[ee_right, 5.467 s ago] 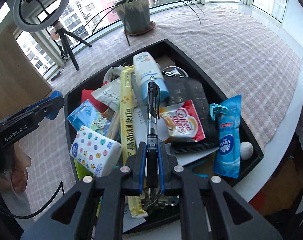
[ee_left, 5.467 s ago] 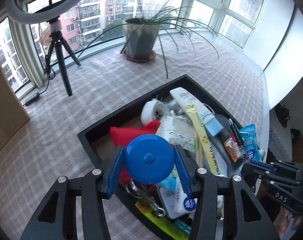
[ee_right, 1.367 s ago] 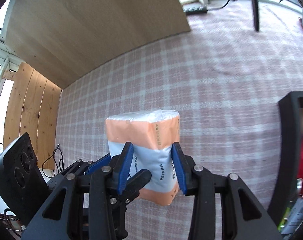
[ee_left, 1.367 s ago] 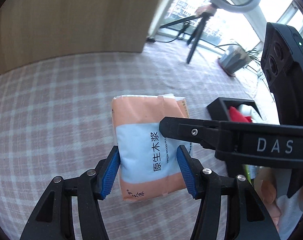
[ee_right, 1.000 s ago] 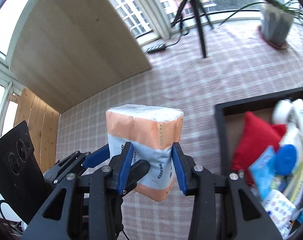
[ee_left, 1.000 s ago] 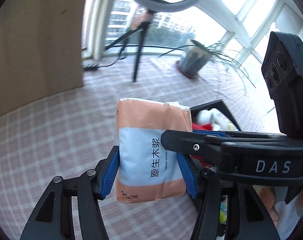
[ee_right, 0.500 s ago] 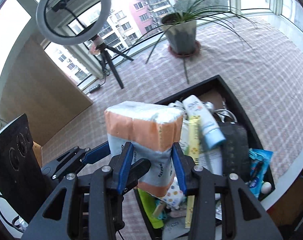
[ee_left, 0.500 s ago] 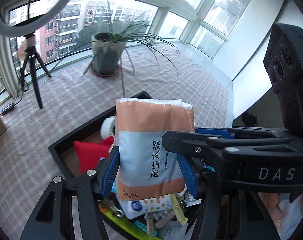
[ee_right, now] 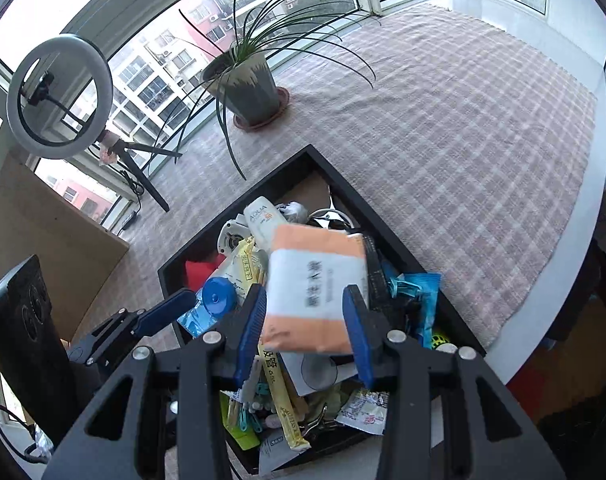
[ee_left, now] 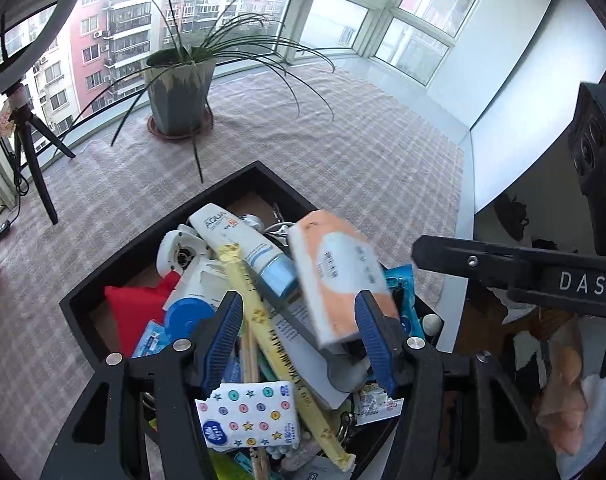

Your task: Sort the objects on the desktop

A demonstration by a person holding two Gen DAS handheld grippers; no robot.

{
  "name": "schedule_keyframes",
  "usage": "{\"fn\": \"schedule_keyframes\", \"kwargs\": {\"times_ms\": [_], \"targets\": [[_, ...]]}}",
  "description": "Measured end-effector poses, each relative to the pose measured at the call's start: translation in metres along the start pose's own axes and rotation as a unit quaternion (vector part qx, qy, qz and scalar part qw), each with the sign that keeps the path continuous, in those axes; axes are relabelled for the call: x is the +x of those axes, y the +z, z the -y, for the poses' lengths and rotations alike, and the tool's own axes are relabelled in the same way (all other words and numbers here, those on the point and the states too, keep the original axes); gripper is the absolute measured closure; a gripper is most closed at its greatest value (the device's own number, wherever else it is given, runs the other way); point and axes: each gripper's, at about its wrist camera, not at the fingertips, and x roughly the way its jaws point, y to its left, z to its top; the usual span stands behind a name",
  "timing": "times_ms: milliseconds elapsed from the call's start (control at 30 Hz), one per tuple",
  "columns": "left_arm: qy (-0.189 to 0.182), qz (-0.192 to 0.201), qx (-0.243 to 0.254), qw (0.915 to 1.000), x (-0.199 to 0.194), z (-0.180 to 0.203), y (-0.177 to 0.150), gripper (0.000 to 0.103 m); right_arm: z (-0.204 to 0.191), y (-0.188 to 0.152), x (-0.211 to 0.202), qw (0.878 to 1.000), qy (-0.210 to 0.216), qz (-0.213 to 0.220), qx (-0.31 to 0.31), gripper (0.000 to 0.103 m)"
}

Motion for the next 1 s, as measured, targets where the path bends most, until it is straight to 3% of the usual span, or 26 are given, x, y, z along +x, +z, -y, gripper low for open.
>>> {"fn": "schedule_keyframes", "kwargs": {"times_ms": [200, 367, 467, 800, 1000], "targets": [[0.043, 0.016, -0.041, 0.9982, -0.025, -0.041, -0.011, 0.042, -0.017, -0.01, -0.005, 1.0, 0.001, 0.007, -0.03, 0.063], [0.099, 0.028, -0.063, 0.9927, -0.054, -0.076, -0.038, 0.041, -0.045, -0.023, -0.004, 0.998, 0.01, 0.017, -0.063, 0.062], [0.112, 0.029, -0.082, 0.9899, -0.072, -0.099, -0.056, 0.04, -0.069, -0.036, 0.0, 0.996, 0.015, 0.021, -0.091, 0.062], [0.189, 0.061, -0.157, 0.9673, -0.14, -0.164, -0.124, 0.038, -0.156, -0.091, 0.024, 0.983, 0.025, 0.026, -0.181, 0.056], [0.234, 0.091, -0.185, 0.9503, -0.184, -0.188, -0.169, 0.028, -0.209, -0.127, 0.033, 0.969, 0.035, 0.03, -0.241, 0.055]]}}
